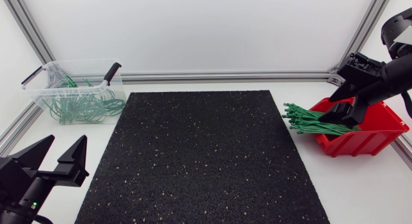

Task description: Take a green cable tie from the red box, thread the tail through the head to close it, then place it in the transparent bin on the left.

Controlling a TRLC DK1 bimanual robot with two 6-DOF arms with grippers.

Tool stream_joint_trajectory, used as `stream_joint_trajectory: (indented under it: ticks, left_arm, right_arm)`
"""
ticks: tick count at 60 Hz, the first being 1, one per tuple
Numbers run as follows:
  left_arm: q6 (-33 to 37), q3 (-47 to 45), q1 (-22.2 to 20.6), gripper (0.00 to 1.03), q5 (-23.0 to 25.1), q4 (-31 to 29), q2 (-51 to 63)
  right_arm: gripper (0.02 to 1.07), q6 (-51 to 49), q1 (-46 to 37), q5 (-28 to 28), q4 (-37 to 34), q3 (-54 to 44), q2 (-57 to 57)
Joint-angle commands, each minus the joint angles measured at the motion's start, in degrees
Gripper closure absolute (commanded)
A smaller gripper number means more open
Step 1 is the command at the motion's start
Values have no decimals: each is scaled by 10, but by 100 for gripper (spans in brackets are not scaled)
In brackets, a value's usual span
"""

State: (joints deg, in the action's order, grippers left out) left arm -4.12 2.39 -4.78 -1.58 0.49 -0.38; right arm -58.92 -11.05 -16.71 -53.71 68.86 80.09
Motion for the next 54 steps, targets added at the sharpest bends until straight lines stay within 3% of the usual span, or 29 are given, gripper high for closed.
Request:
stream_joint_trajectory:
  ticks: [1,21,35,54]
  left_arm:
    - [-11,-23,6,4,-4,-11,-1]
    - [-11,-23,6,4,-4,-12,-1]
    - [-11,-23,6,4,-4,-13,-1]
    - [-11,-22,10,4,-4,-15,2]
  right_arm:
    - [8,-70,-13,-1,-10,11,32]
    - [9,-257,-29,9,32,-77,74]
    - [9,-289,-17,33,126,-152,70]
    - [9,-285,2,55,180,-178,87]
